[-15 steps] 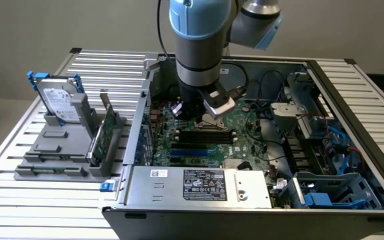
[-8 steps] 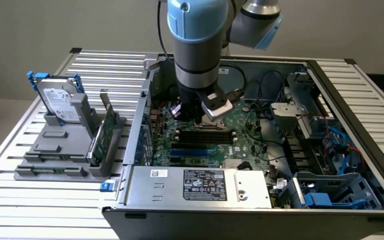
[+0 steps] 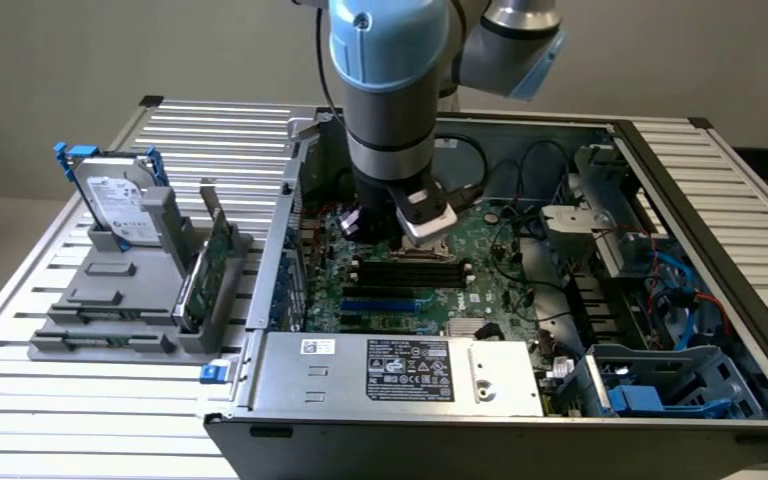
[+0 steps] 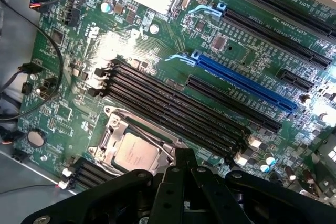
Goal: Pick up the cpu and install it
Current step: 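Install the first cpu locking lever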
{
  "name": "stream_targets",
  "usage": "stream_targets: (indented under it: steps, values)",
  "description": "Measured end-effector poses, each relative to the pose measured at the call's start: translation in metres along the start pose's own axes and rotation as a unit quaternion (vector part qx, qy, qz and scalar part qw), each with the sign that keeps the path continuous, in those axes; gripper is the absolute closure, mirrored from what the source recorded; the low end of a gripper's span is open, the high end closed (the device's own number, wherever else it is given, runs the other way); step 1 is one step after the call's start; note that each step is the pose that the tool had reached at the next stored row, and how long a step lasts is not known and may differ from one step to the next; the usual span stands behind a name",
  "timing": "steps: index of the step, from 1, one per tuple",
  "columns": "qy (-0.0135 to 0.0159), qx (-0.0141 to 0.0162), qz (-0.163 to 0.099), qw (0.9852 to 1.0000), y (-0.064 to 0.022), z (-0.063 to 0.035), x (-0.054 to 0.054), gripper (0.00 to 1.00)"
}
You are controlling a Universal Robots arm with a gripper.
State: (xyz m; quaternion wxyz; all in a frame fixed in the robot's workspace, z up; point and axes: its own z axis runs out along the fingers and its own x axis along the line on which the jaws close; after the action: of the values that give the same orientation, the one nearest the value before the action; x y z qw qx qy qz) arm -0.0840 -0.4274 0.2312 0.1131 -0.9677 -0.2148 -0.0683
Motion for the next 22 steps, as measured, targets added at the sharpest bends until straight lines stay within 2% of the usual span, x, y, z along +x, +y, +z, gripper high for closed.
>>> stream_targets:
  steps: [2, 3, 7, 10, 12, 17, 22]
  values:
    - [-0.001, -0.0003, 0.007, 1.0, -0.0003, 0.0008, -0.0004, 0.89]
    - [-0.0025, 0.0001, 0.011, 0.9999, -0.0003, 0.001, -0.0006, 0.89]
    - [-0.013, 0.0037, 0.026, 0.9996, -0.0007, 0.0014, -0.0013, 0.89]
    - [-0.0179, 0.0049, 0.037, 0.9991, -0.001, 0.0019, -0.002, 0.89]
    - [-0.0184, 0.0046, 0.044, 0.9989, -0.0013, 0.0024, -0.0025, 0.89]
    - [-0.0157, 0.0045, 0.054, 0.9984, -0.003, 0.0033, -0.0038, 0.89]
    - [-0.0123, 0.0101, 0.059, 0.9981, -0.0059, 0.0048, -0.0035, 0.89]
